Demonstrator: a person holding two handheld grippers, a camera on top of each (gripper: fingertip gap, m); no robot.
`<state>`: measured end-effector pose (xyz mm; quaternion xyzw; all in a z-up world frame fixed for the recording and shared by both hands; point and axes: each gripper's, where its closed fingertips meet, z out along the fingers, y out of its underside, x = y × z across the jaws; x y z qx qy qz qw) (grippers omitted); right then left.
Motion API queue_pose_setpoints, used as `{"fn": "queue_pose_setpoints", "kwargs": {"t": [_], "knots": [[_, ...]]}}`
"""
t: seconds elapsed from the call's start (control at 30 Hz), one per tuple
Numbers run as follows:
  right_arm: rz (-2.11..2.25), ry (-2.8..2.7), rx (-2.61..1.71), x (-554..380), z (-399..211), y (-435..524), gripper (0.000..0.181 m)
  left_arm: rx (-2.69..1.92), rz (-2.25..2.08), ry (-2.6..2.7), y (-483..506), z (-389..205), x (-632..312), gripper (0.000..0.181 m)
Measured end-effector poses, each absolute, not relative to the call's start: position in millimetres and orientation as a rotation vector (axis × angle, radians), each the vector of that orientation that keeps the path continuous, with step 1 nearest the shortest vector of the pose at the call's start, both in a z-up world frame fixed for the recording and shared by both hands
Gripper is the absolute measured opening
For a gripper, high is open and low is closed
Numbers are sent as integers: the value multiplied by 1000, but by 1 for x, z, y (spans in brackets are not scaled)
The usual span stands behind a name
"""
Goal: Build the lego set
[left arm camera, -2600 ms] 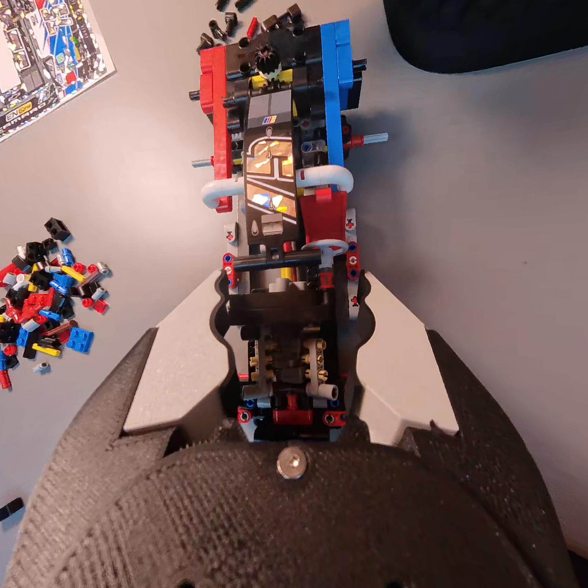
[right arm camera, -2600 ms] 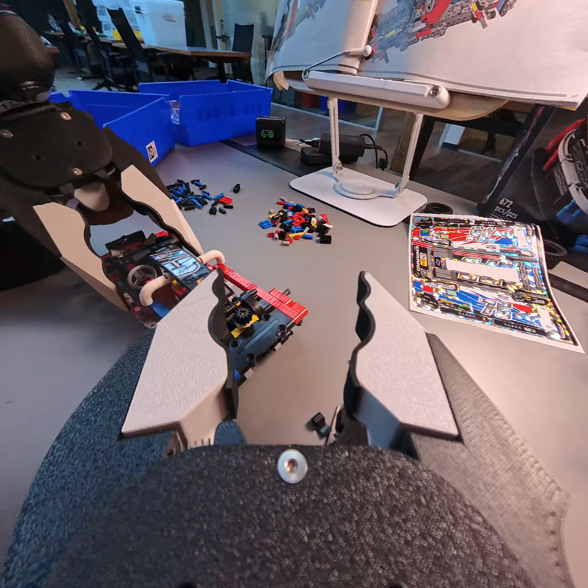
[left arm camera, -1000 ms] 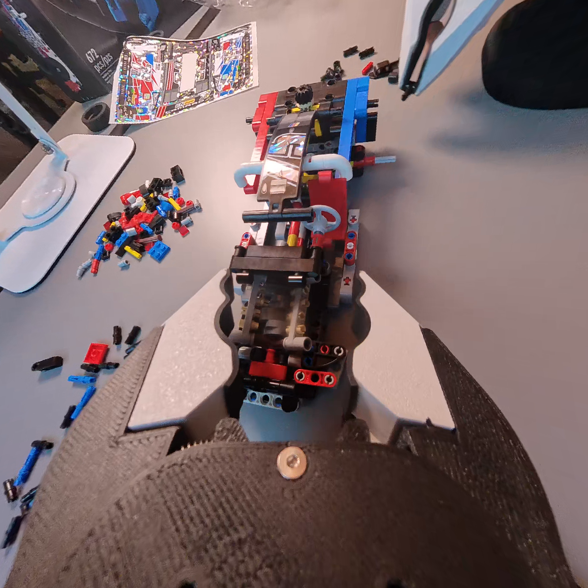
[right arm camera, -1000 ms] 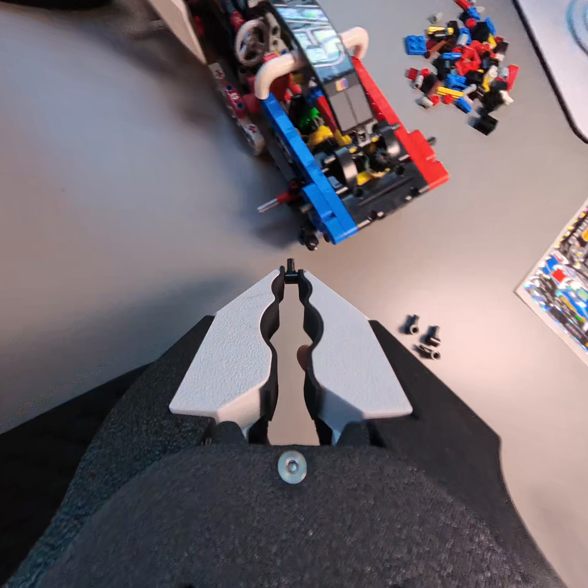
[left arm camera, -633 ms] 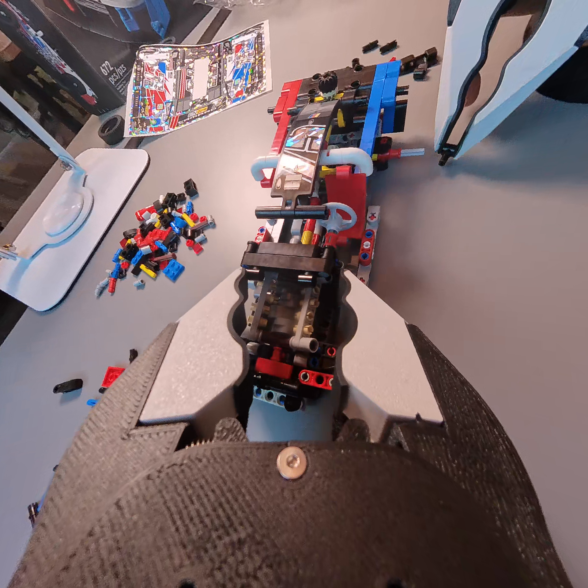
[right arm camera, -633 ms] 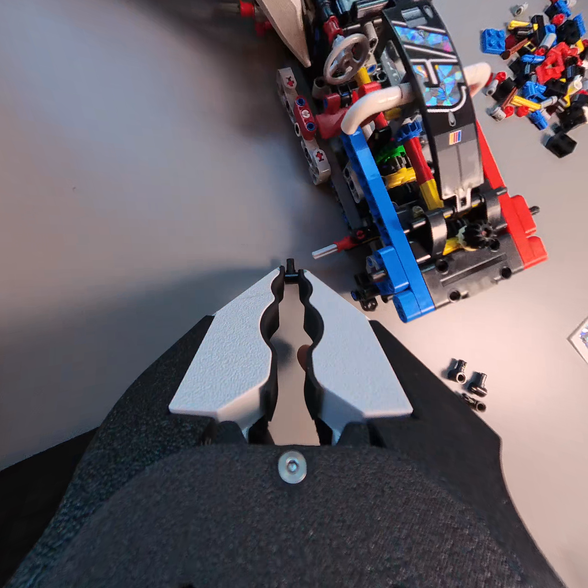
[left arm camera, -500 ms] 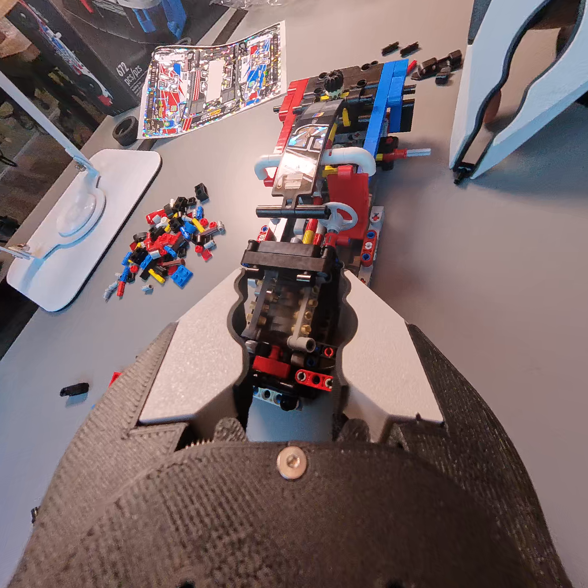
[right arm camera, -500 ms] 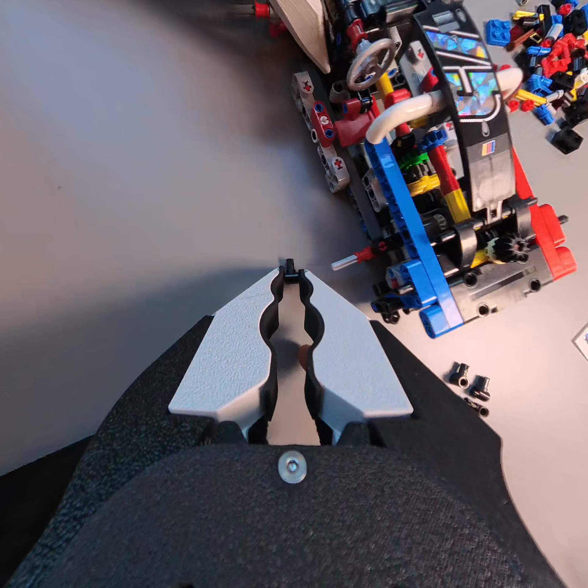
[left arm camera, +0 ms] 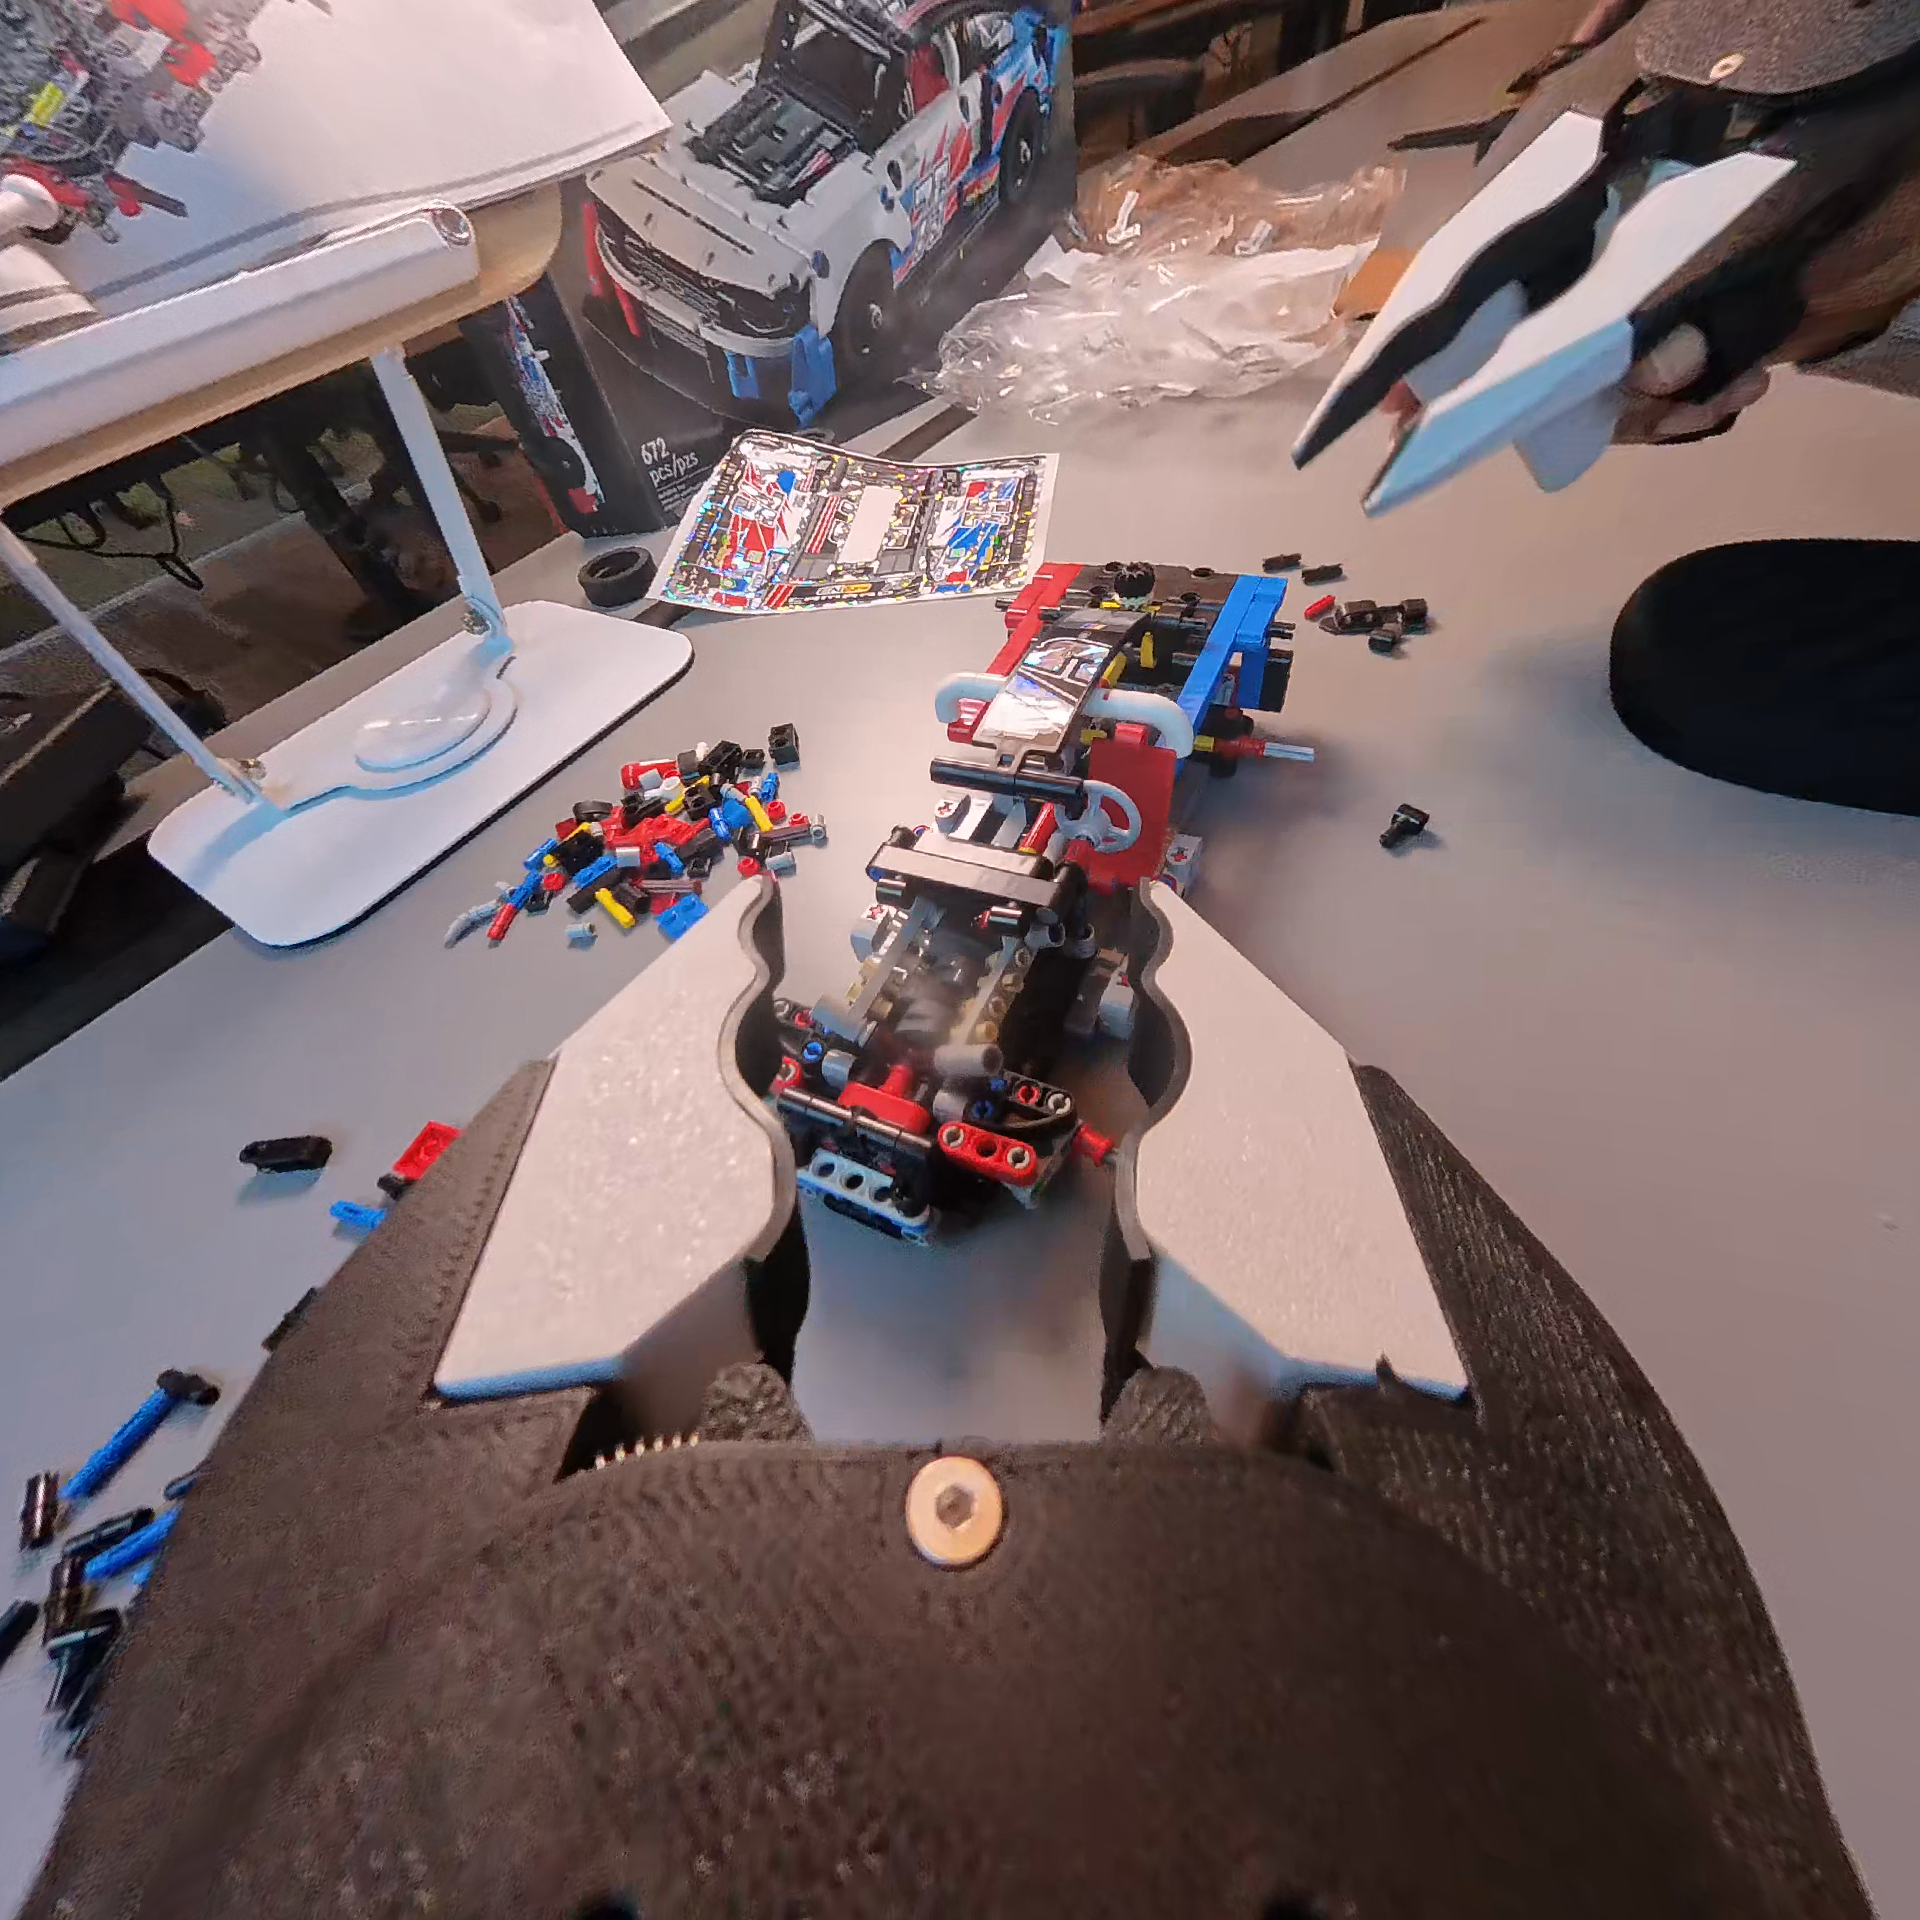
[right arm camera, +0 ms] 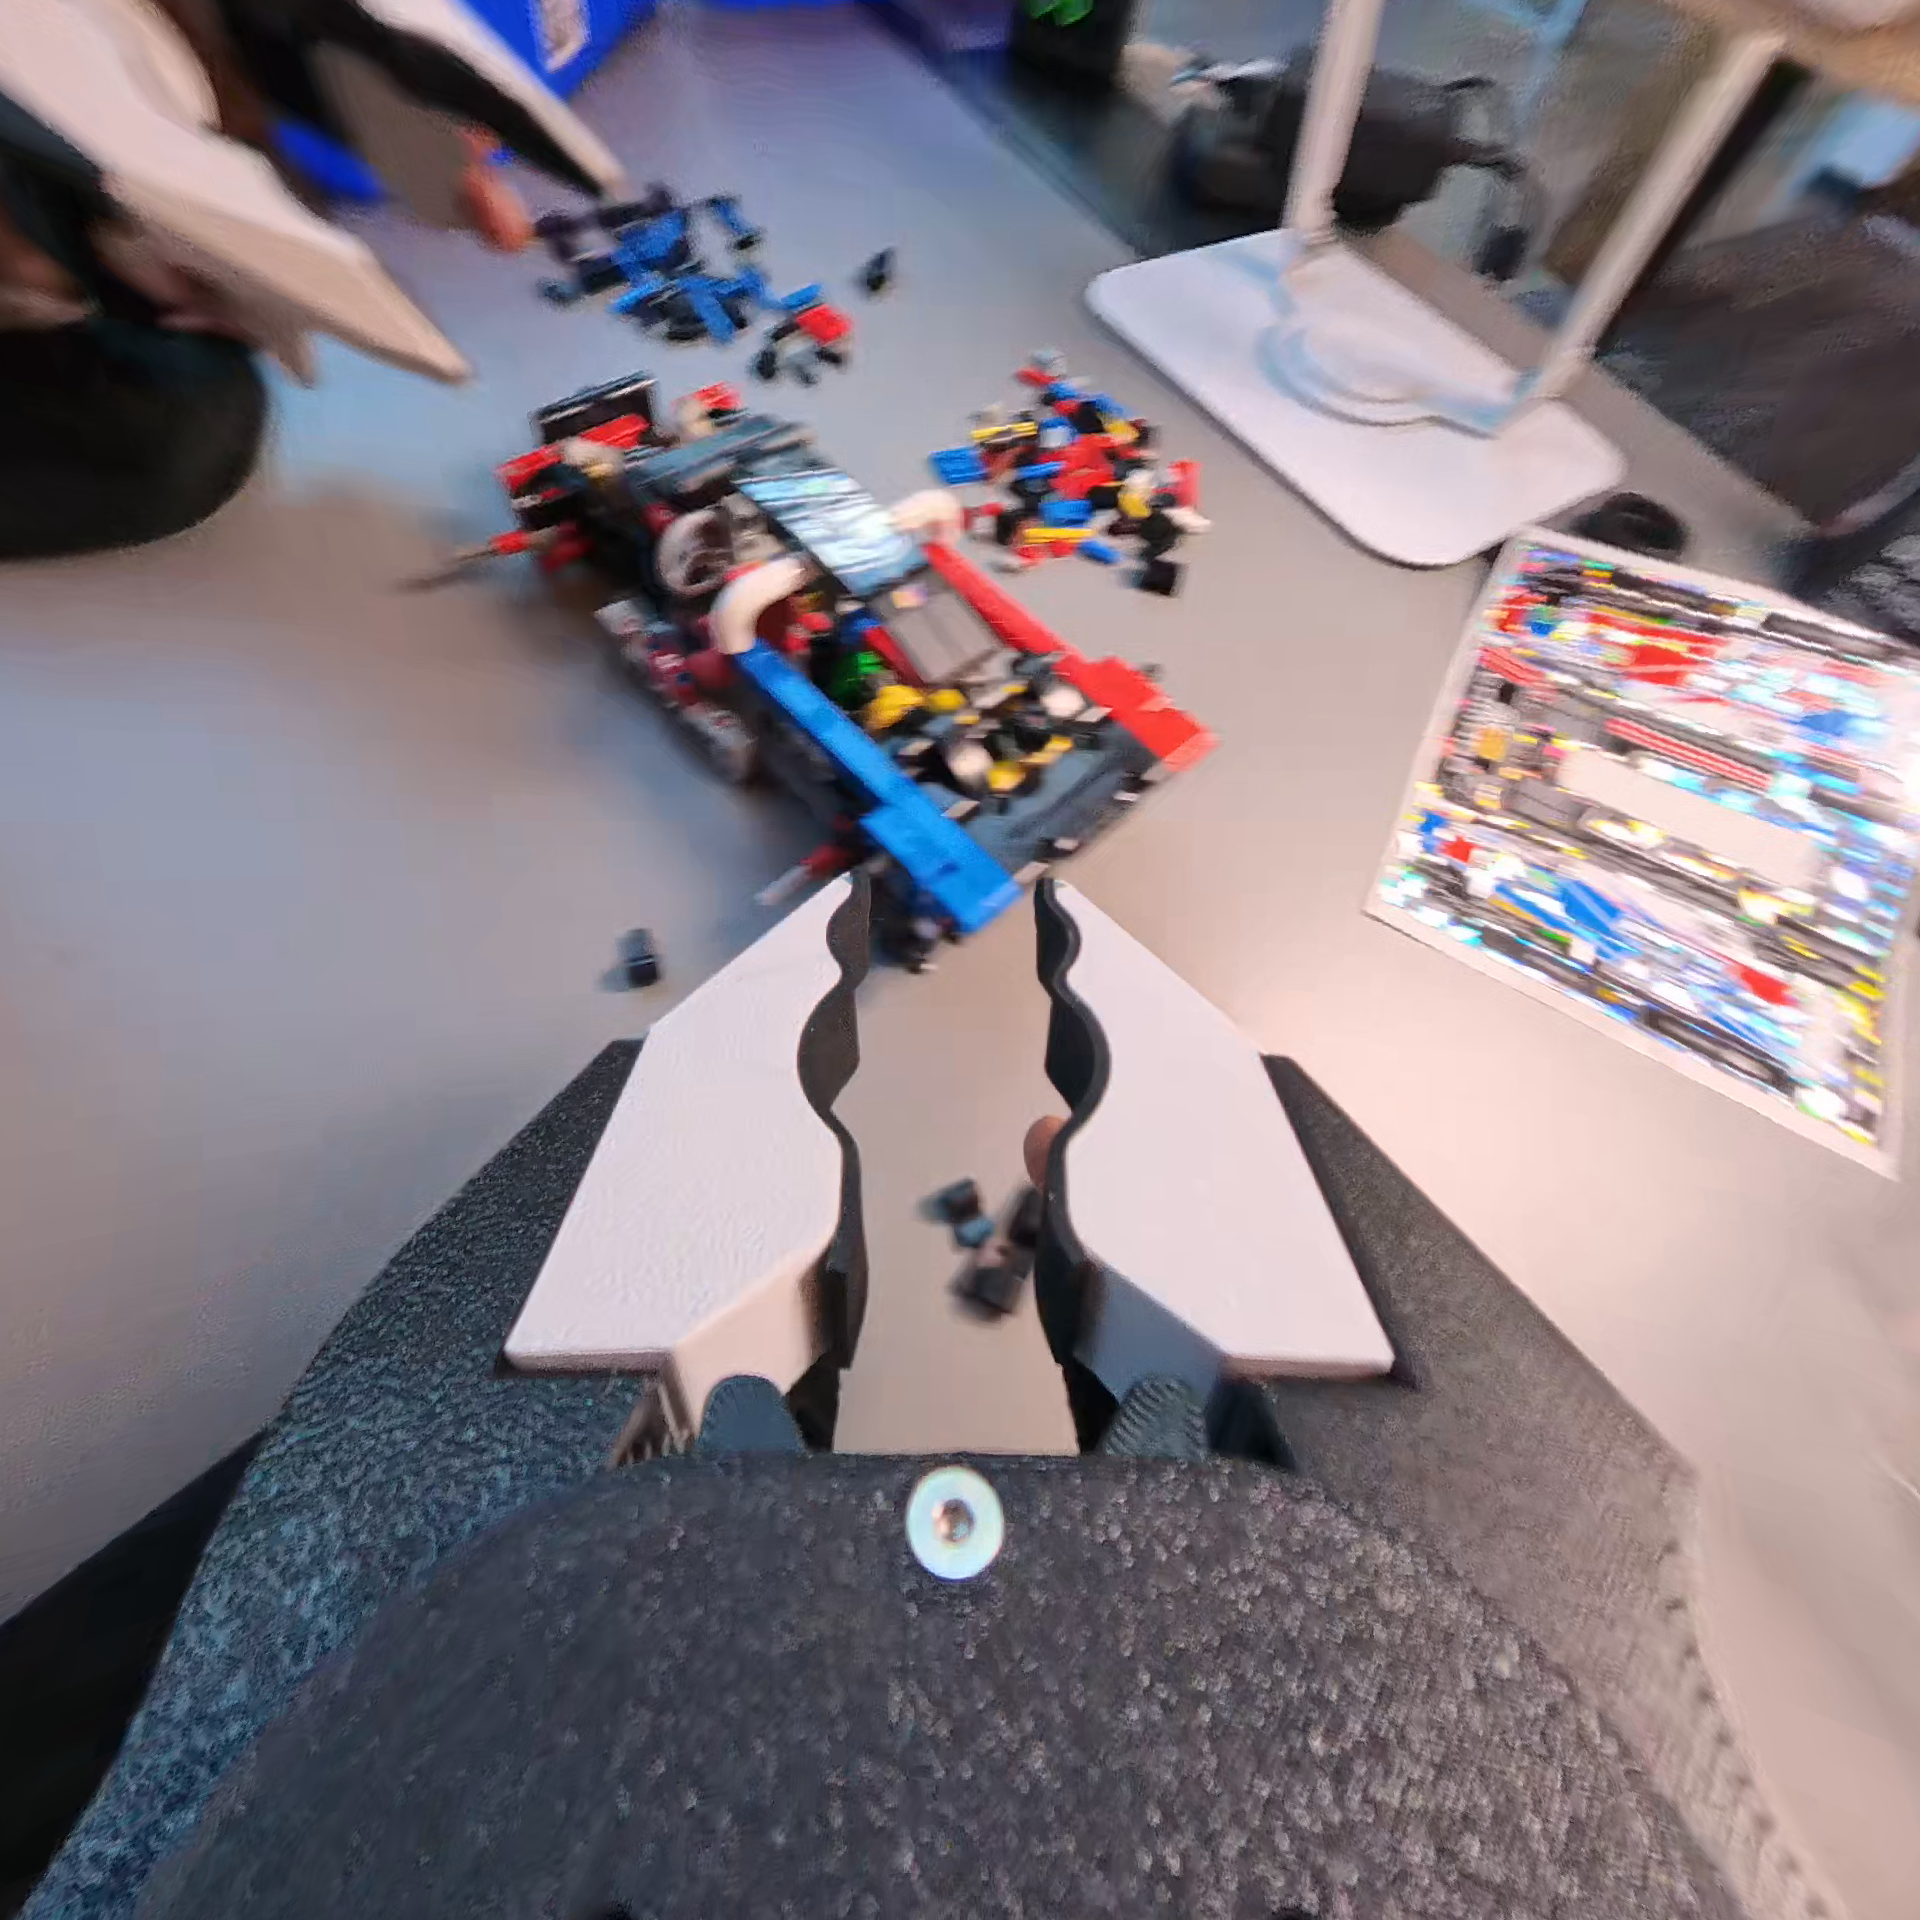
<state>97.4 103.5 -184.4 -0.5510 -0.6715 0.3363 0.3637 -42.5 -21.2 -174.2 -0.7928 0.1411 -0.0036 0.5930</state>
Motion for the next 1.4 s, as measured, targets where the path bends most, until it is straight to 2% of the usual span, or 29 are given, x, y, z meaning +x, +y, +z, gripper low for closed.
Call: {"fn": "queue_pose_setpoints", "kwargs": {"t": [0.13,0.33,0.83,1.0,1.1,1.27,1.33,1.4], "knots": [[783,-1491,-1537,122,-177,167,30,-1813,-27,264,-35,-169,-48,65],[605,-1447,-1701,153,-215,214,28,-1807,-33,216,-45,-170,-52,64],[695,-1922,-1694,156,-254,135,25,-1837,-20,194,-45,-177,-58,63],[581,-1975,-1711,159,-259,134,11,-1839,-17,196,-46,-178,-58,62],[576,-1973,-1720,160,-258,135,11,-1842,-15,199,-46,-178,-57,61],[629,-1853,-1612,151,-223,140,8,-1844,-22,234,-46,-180,-51,58],[789,-1835,-1453,135,-190,114,8,-1840,-26,266,-45,-180,-46,56],[977,-1883,-1305,120,-167,71,8,-1820,-50,350,-46,-179,-33,46]]}}
